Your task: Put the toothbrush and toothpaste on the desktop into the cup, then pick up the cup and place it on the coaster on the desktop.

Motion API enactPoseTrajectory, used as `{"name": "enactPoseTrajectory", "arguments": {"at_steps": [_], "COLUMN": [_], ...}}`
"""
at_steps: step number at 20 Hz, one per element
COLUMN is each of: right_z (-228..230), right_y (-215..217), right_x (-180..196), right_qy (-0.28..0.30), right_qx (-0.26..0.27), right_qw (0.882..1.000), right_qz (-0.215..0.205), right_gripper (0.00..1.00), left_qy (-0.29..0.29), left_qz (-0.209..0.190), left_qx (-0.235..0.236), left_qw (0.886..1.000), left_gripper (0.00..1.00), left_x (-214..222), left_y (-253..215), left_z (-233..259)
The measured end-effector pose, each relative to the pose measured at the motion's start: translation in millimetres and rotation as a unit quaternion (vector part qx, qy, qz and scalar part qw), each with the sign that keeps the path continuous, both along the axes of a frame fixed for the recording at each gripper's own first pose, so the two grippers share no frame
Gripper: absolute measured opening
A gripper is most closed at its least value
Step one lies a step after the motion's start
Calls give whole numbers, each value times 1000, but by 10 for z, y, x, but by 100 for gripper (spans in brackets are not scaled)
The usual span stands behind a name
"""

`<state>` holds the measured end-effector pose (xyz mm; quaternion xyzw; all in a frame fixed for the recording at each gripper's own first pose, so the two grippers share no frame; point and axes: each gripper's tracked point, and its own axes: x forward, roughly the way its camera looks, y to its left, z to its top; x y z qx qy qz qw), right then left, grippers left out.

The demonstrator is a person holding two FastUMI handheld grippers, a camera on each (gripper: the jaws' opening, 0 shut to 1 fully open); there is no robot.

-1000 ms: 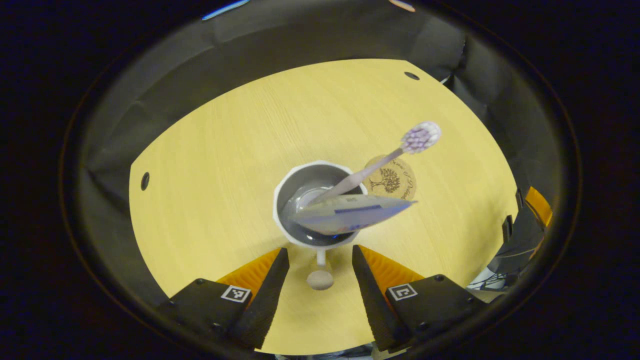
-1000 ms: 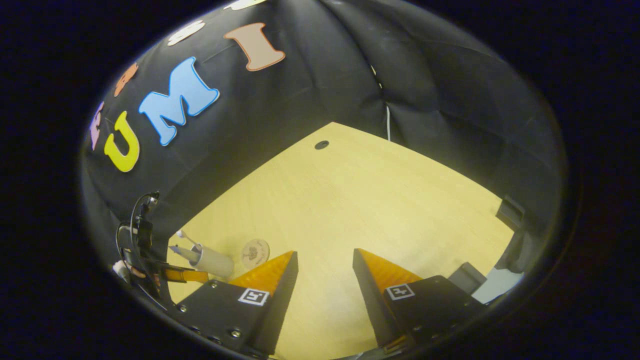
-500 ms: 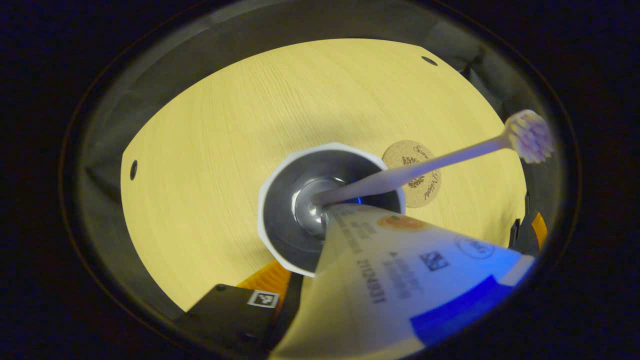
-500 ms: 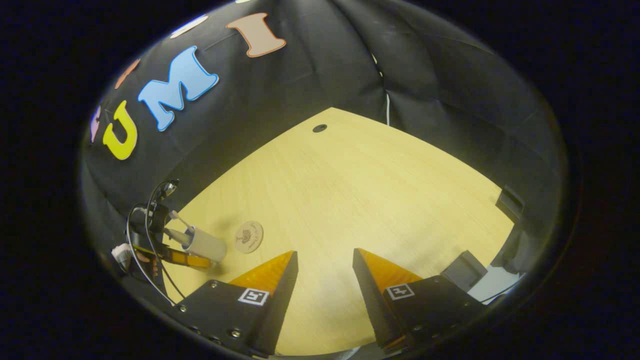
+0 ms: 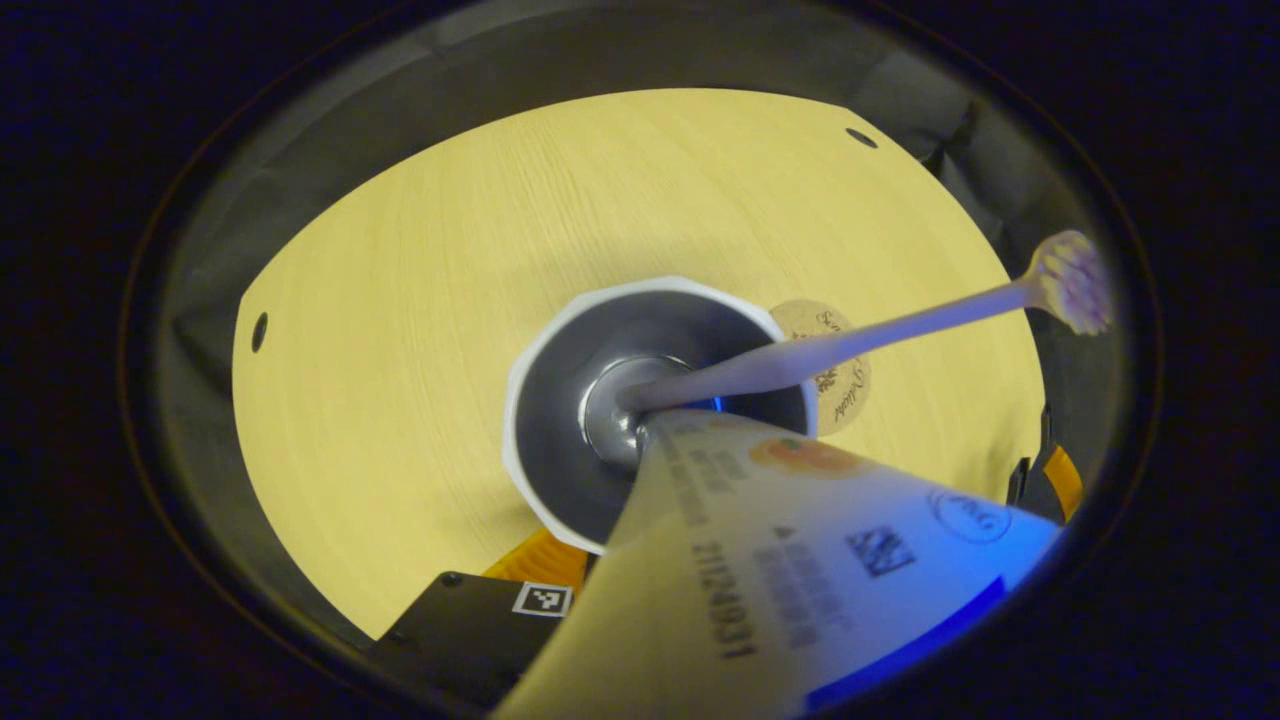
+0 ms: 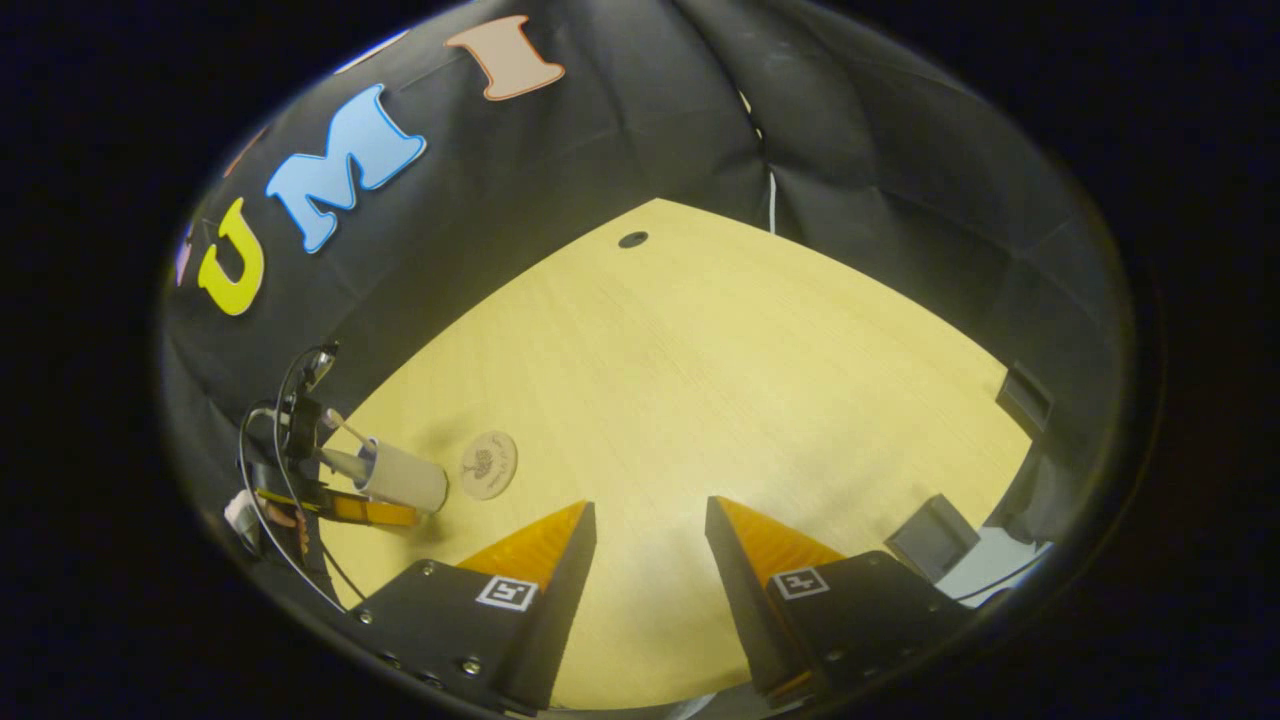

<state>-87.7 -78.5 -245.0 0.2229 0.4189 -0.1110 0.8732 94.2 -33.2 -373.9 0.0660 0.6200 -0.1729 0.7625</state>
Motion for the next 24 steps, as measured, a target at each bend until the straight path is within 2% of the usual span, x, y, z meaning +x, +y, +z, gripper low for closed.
{"name": "enactPoseTrajectory", "arguments": {"at_steps": [6,14,17,20,24], "right_z": [29,91,104,135,159], "right_y": [-19,-97,-132,-166,-179], "right_x": [-10,-48,-43,-54,-67], "right_qy": [2,3,10,12,14], "right_qx": [6,8,11,14,14], "right_qw": [1000,998,997,995,994], "right_qz": [-10,-59,-81,-100,-105], "right_gripper": [70,70,70,70,70], "left_qy": [-26,2,9,23,28], "left_qz": [-41,-72,-74,-58,-50], "left_qx": [2,5,3,-7,6], "left_qw": [999,997,997,998,998], "left_gripper": [35,35,35,34,35], "left_x": [41,-32,-30,-19,7], "left_y": [-356,-807,-905,-963,-829], "left_z": [212,405,562,751,1051]}}
